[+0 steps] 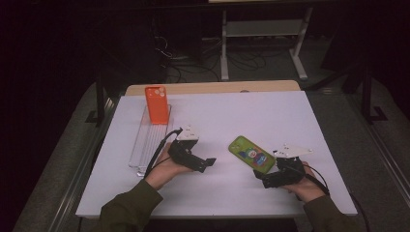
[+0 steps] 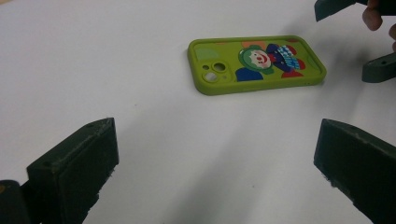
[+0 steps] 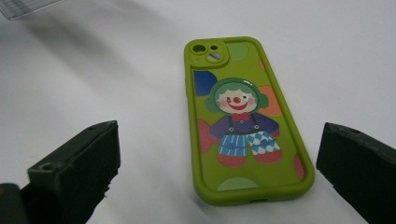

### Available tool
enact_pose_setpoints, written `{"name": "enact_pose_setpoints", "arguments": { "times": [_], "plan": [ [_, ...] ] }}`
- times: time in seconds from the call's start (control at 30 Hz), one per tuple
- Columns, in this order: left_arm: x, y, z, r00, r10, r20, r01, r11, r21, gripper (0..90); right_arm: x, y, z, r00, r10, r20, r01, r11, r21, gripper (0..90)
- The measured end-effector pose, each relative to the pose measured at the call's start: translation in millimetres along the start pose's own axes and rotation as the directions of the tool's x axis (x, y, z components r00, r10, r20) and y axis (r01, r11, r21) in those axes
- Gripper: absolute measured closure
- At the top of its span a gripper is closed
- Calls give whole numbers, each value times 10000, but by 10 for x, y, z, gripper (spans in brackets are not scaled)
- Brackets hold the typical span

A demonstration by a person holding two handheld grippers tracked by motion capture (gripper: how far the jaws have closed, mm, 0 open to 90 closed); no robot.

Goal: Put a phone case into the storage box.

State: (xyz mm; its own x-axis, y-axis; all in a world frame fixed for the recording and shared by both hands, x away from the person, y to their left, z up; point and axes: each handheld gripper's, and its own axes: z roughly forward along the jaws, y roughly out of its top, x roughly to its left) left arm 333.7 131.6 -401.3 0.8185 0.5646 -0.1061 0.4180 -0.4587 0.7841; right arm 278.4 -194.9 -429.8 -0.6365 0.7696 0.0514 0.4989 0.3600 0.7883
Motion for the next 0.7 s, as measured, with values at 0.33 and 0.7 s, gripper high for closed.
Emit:
{"name": "enact_pose_setpoints", "arguments": {
  "times": [0.33,0.7],
  "plan": [
    [9,0,3,10000,32,14,-32,10000,28,0,-19,128,4,9998,-171,-140,179,9980,599,0],
    [17,-1,8,10000,-28,52,28,10000,25,0,-124,330,88,9995,-180,-248,209,9920,1248,0]
  ]
}}
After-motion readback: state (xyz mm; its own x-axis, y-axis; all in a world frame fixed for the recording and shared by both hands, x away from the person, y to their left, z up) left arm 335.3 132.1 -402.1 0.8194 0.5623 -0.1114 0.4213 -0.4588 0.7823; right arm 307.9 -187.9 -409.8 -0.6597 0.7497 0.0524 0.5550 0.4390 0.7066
